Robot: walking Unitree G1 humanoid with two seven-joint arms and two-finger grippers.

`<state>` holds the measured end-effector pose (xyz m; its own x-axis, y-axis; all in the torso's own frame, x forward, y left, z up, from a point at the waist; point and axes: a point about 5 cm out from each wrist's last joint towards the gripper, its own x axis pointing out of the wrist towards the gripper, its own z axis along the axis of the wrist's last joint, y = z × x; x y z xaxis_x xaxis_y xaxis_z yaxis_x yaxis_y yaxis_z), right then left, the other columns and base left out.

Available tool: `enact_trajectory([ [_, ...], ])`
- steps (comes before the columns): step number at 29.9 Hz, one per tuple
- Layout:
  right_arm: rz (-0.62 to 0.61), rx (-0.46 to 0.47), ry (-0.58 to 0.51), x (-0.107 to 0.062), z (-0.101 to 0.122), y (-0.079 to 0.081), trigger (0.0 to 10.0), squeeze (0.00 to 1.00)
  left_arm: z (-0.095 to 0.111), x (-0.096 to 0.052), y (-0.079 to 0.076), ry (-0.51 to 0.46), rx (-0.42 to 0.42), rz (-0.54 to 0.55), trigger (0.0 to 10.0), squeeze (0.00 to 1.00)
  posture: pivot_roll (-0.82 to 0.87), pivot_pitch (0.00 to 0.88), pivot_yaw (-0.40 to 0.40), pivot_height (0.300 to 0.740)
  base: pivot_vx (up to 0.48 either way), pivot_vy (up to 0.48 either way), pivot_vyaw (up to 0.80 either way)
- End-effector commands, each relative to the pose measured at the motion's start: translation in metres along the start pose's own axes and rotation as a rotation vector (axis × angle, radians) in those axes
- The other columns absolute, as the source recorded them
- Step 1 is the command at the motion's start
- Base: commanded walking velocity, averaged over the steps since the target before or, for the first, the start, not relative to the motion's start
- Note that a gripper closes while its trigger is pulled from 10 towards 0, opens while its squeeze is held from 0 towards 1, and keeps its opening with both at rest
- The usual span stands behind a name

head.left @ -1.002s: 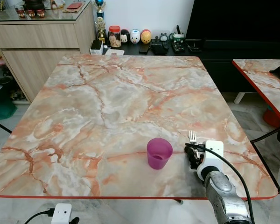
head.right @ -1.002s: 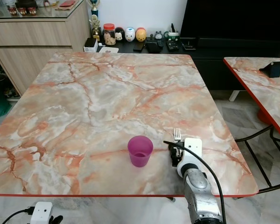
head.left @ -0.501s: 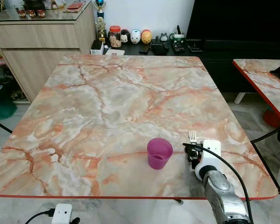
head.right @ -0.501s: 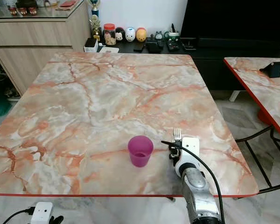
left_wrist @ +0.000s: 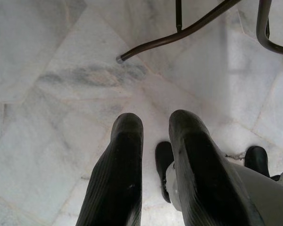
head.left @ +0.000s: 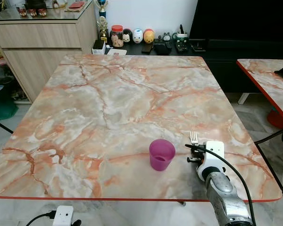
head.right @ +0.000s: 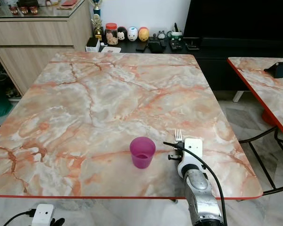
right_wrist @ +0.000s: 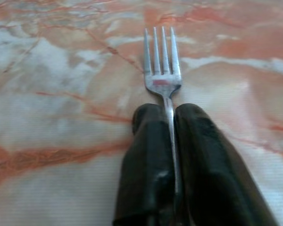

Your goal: Setting the table

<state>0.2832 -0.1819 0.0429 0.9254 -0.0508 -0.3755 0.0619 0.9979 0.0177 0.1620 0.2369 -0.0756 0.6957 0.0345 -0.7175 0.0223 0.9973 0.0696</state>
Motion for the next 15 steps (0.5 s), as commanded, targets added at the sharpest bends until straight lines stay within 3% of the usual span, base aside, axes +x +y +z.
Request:
enact_trajectory([
  [1, -0.029, 0.005, -0.004, 0.000, 0.000, -0.005, 0.0, 0.00, -0.004, -0.001, -0.002, 0.021, -0.001, -0.006, 10.0, 0.00, 0.05, 0.000, -0.030, 0.724, 0.000, 0.000, 0.00],
  [10, -0.021, 0.016, -0.092, -0.002, 0.011, -0.003, 0.0, 0.00, -0.003, 0.000, -0.003, 0.020, -0.003, -0.005, 10.0, 0.00, 0.05, 0.000, -0.029, 0.724, 0.000, 0.000, 0.00],
  [11, -0.011, 0.004, -0.149, -0.004, 0.019, -0.001, 5.4, 0.00, -0.003, 0.000, -0.003, 0.020, -0.003, -0.005, 10.0, 0.00, 0.05, 0.000, -0.028, 0.724, 0.000, 0.000, 0.00],
  [13, -0.012, -0.019, -0.183, -0.005, 0.025, -0.001, 5.4, 0.00, -0.003, 0.000, -0.003, 0.021, -0.003, -0.004, 10.0, 0.00, 0.05, 0.000, -0.028, 0.724, 0.000, 0.000, 0.00],
  [14, -0.004, -0.012, -0.226, -0.006, 0.031, 0.000, 10.0, 0.00, -0.004, 0.000, -0.003, 0.023, -0.003, -0.003, 10.0, 0.00, 0.05, 0.000, -0.027, 0.724, 0.000, 0.000, 0.00],
  [15, 0.009, -0.012, -0.294, -0.010, 0.041, 0.002, 10.0, 0.00, -0.004, 0.000, -0.004, 0.029, -0.001, -0.001, 10.0, 0.00, 0.05, 0.000, -0.027, 0.724, 0.000, 0.000, 0.00],
])
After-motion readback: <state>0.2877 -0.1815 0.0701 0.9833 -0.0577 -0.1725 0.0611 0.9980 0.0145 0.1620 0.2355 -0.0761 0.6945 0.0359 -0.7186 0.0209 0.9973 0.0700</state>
